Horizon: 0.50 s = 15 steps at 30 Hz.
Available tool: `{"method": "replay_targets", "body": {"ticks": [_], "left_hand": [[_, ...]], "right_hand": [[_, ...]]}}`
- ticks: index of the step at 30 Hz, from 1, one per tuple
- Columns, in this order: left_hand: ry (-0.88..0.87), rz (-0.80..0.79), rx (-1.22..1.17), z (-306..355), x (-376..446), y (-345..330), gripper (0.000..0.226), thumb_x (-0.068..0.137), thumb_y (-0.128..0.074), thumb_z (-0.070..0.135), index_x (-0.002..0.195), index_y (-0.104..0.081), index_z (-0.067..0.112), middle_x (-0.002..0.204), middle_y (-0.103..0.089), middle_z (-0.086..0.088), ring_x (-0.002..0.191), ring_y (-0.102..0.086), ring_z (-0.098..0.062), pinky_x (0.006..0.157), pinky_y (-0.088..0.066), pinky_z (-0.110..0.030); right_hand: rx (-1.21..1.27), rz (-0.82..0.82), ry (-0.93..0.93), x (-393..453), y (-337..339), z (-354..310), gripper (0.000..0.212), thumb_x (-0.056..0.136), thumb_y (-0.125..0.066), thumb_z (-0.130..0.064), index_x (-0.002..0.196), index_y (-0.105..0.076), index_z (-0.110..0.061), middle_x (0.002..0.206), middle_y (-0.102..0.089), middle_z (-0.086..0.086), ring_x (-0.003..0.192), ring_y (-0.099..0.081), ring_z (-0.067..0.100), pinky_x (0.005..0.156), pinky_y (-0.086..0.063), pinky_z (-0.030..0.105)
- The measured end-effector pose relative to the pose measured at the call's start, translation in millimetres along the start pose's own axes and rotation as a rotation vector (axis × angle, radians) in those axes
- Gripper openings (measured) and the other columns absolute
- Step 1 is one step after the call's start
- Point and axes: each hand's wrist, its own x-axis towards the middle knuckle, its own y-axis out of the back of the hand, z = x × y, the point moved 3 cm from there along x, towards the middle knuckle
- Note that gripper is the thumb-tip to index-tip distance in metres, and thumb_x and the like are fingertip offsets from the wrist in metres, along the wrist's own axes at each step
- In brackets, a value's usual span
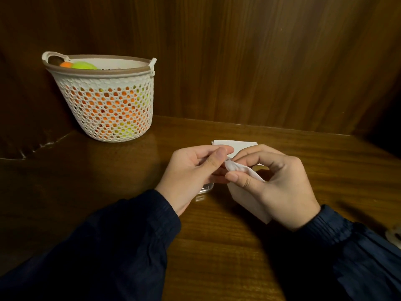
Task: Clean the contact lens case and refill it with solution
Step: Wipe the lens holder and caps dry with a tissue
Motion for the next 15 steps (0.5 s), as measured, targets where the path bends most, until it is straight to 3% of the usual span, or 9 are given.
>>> {"method": "replay_targets", "body": {"ticks": [4, 15], "left_hand": [[-0.017, -0.014, -0.036, 0.6, 0.1, -1.2, 0.038, 0.093, -0.066, 0.037, 0.126, -0.074, 0.019, 0.119, -0.079, -0.005, 0.116, -0.074, -0.022, 0.090, -0.063, -0.037], [-0.017, -0.005, -0.089, 0.9, 0.0, -0.1, 0.024, 0.093, -0.068, 0.032, 0.115, -0.076, 0.025, 0.112, -0.080, -0.007, 0.109, -0.076, -0.024, 0.082, -0.063, -0.030]], "right_hand": [[0.110, 0.021, -0.047, -2.5, -3.6, 2.6, 0.016, 0.079, -0.089, -0.022, 0.094, -0.082, -0.025, 0.101, -0.079, -0.012, 0.103, -0.073, 0.016, 0.089, -0.057, 0.023], [-0.053, 0.042, -0.037, -0.2, -3.3, -0.3, 0.013, 0.079, -0.087, -0.032, 0.092, -0.083, -0.032, 0.098, -0.077, -0.021, 0.103, -0.072, 0.006, 0.087, -0.054, 0.015]]}}
